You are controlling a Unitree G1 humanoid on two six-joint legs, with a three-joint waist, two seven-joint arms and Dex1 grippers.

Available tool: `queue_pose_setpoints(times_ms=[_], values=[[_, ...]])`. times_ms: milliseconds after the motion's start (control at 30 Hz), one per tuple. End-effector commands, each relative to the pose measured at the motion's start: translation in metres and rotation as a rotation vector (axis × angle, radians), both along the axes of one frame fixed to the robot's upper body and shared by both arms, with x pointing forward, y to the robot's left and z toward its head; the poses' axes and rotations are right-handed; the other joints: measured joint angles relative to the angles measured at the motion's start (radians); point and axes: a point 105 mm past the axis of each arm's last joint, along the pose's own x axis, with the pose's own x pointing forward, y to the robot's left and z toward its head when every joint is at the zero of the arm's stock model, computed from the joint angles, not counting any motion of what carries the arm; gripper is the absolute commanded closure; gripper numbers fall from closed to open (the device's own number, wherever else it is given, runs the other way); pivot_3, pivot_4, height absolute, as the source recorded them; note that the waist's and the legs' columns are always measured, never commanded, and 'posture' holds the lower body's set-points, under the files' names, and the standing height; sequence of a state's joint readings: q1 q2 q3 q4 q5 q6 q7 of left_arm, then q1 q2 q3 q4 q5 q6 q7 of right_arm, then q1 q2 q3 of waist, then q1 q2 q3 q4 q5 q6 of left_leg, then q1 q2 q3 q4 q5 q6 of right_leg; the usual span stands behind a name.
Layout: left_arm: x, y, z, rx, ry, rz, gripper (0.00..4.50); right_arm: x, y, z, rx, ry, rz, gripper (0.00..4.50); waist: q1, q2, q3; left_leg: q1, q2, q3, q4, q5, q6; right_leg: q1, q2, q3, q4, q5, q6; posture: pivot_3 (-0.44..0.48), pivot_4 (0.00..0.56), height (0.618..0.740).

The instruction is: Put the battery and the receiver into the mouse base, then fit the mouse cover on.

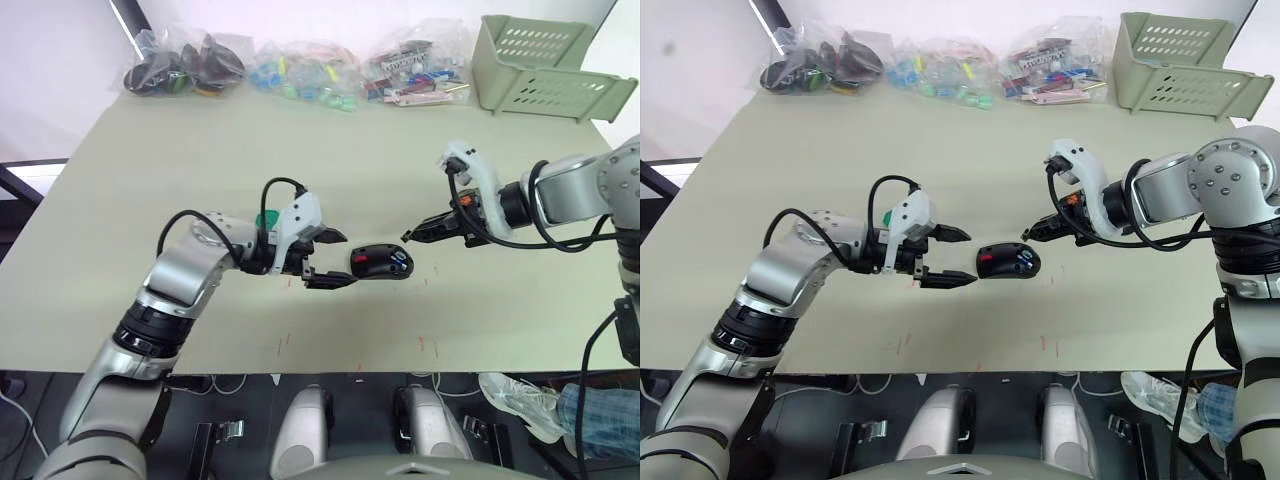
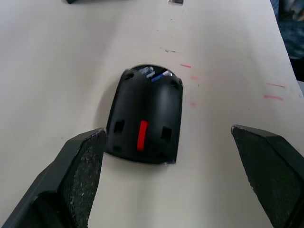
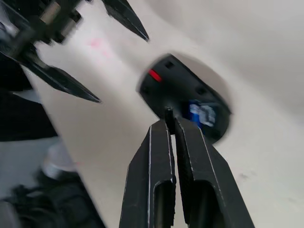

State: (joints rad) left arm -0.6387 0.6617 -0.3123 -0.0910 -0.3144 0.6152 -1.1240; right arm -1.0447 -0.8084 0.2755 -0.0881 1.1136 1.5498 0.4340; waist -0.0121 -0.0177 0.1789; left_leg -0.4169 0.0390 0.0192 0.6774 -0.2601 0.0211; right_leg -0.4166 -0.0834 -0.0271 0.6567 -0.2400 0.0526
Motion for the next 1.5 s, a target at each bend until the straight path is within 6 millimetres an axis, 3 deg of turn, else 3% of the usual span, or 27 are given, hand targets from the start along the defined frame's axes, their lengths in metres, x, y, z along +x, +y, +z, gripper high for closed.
queue_pose_setpoints(times_ms=[33, 467, 900, 1000, 1033, 1100, 1500], values=[[0.006, -0.011, 0.002, 0.019, -0.053, -0.024, 0.05, 0.000, 0.006, 0.013, -0.125, -0.127, 0.099, 4.50, -0.001, 0.002, 0.001, 0.000, 0.000, 0.000, 0.000, 0.000, 0.000, 0.000, 0.000, 0.000, 0.000, 0.000, 0.000, 0.000, 0.150, 0.740], [0.019, -0.032, -0.008, 0.081, -0.078, -0.089, 0.05, 0.006, 0.029, 0.034, -0.267, -0.089, 0.272, 4.50, -0.001, 0.003, 0.002, -0.002, 0.000, 0.001, 0.000, 0.000, 0.000, -0.004, 0.001, 0.002, 0.000, 0.000, 0.000, 0.000, 0.150, 0.740], [0.025, -0.046, -0.031, 0.161, -0.049, -0.097, 0.05, 0.020, 0.036, 0.031, -0.357, -0.038, 0.313, 4.50, -0.001, 0.003, 0.002, -0.003, 0.000, 0.001, 0.001, 0.000, 0.000, -0.005, 0.001, 0.002, 0.003, 0.000, 0.000, 0.000, 0.150, 0.740], [0.025, -0.046, -0.033, 0.165, -0.034, -0.100, 0.84, 0.024, 0.036, 0.027, -0.376, -0.039, 0.315, 4.50, -0.001, 0.003, 0.002, -0.003, 0.000, 0.001, 0.002, 0.000, 0.000, -0.005, 0.001, 0.002, 0.004, 0.000, 0.000, 0.000, 0.150, 0.740], [0.025, -0.046, -0.034, 0.166, -0.034, -0.101, 1.30, 0.025, 0.036, 0.026, -0.378, -0.036, 0.313, 4.50, -0.001, 0.003, 0.002, -0.003, 0.000, 0.001, 0.003, 0.000, 0.000, -0.005, 0.001, 0.002, 0.004, 0.000, 0.000, 0.000, 0.150, 0.740], [0.025, -0.046, -0.034, 0.168, -0.042, -0.101, 1.58, 0.027, 0.035, 0.023, -0.382, -0.032, 0.307, 4.50, -0.001, 0.003, 0.002, -0.003, 0.000, 0.001, 0.003, 0.000, 0.000, -0.005, 0.001, 0.002, 0.004, 0.000, 0.000, 0.000, 0.150, 0.740], [0.025, -0.046, -0.034, 0.173, -0.048, -0.100, 1.59, 0.028, 0.036, 0.006, -0.373, 0.023, 0.264, 4.50, -0.001, 0.003, 0.002, -0.003, 0.000, 0.001, 0.005, 0.000, 0.000, -0.005, 0.001, 0.002, 0.005, 0.000, 0.000, 0.000, 0.150, 0.740]])
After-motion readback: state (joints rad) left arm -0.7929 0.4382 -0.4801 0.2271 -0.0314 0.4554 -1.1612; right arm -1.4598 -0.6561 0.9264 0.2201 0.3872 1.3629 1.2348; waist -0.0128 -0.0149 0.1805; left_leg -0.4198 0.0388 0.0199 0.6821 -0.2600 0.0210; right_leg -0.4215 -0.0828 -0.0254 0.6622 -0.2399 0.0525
